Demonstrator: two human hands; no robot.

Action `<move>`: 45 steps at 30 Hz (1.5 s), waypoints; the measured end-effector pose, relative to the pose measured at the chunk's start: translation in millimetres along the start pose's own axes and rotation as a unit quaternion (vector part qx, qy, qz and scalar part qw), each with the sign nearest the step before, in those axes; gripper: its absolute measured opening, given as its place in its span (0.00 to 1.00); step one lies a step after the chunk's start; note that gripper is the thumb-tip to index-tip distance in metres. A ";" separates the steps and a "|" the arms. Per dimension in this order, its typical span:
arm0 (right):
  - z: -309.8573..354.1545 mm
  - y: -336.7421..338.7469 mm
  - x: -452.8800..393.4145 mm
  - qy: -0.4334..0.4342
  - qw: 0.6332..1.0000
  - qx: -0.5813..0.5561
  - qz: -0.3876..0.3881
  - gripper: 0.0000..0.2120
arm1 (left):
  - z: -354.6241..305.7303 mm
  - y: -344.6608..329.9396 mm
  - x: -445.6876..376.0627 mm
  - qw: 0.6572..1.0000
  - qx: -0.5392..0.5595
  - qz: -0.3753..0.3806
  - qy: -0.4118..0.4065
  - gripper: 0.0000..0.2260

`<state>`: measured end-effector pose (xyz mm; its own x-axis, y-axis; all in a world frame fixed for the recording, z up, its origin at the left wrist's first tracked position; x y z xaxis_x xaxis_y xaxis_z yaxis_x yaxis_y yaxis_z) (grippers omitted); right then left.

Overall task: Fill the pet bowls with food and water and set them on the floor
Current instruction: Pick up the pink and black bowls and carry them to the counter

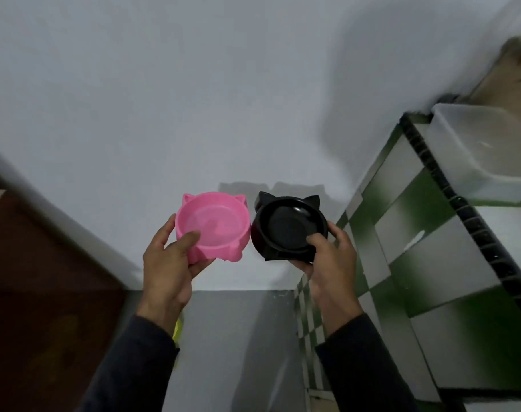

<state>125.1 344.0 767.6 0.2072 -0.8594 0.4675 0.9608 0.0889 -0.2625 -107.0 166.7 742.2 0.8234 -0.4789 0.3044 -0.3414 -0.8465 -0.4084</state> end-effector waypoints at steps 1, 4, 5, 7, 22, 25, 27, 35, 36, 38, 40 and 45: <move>10.1 -1.4 3.5 0.006 1.000 -0.006 0.004 0.24 | -8.0 -7.2 1.6 1.000 0.003 0.006 -0.007 0.28; 39.4 -1.3 12.2 0.022 0.999 -0.023 0.008 0.24 | -28.5 -28.3 7.7 0.999 0.013 0.020 -0.024 0.27; 48.1 -0.2 14.7 0.028 0.999 -0.028 0.010 0.24 | -33.8 -35.3 10.3 0.999 0.017 0.024 -0.031 0.27; 63.4 3.1 19.7 0.038 0.998 -0.037 0.017 0.24 | -41.1 -47.9 16.8 0.998 0.020 0.030 -0.046 0.27; 128.1 52.7 87.3 0.132 0.987 -0.087 -0.027 0.22 | -68.6 -120.9 63.1 0.990 0.040 0.130 -0.037 0.24; 129.0 63.5 110.0 0.152 0.982 -0.098 -0.052 0.21 | -72.3 -128.5 71.4 0.985 0.036 0.166 -0.020 0.24; 126.1 72.7 127.5 0.166 0.977 -0.112 -0.075 0.19 | -73.2 -131.7 79.3 0.981 0.030 0.193 -0.008 0.25; 91.9 120.1 209.9 0.195 0.946 -0.173 -0.194 0.20 | -62.9 -136.5 128.2 0.957 -0.008 0.286 0.046 0.27; 87.0 127.5 221.0 0.198 0.942 -0.173 -0.210 0.20 | -60.2 -136.1 136.1 0.953 -0.013 0.297 0.051 0.27; 77.4 142.2 243.9 0.206 0.933 -0.177 -0.234 0.19 | -54.8 -136.0 153.2 0.945 -0.023 0.322 0.059 0.27; 67.8 158.4 267.1 0.213 0.925 -0.182 -0.257 0.20 | -48.5 -136.4 171.1 0.937 -0.032 0.342 0.070 0.27; 47.5 204.1 329.2 0.232 0.899 -0.195 -0.317 0.20 | -24.3 -138.0 227.0 0.910 -0.054 0.400 0.101 0.25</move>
<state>398.1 103.1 908.0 -0.5448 -0.8006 0.2494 0.7023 -0.5981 -0.3860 116.1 169.1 888.5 0.1970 -0.9750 0.1030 -0.8456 -0.2222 -0.4855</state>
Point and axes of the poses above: each hand's wrist, its own x-axis away from the middle knuckle, its own y-axis out of the back of the hand, z = x × y, the point moved 7 cm from there along -x, towards the middle knuckle, and after that the axes turned 5 degrees about -y, right-handed, at the moved point
